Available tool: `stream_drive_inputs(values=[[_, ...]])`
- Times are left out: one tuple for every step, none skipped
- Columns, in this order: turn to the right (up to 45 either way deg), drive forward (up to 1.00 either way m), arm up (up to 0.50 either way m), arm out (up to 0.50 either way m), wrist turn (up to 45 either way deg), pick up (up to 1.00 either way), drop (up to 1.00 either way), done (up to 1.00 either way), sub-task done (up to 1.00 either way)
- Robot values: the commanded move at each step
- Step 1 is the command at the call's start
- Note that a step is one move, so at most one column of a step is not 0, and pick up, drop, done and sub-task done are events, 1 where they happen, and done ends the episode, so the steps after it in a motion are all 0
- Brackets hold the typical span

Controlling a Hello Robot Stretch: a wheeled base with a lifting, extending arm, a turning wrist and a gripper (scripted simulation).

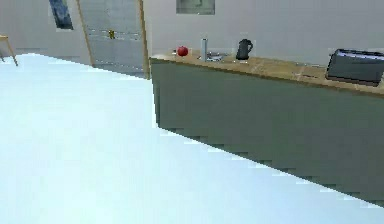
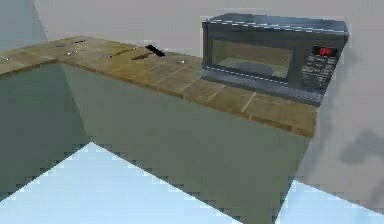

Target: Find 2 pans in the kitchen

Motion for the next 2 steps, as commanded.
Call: stream_drive_inputs(values=[[-45.0, 0.00, 0.00, 0.00, 0.0, 0.00, 0.00, 0.00, 0.00], [-6.0, 0.00, 0.00, 0.00, 0.0, 0.00, 0.00, 0.00, 0.00]])
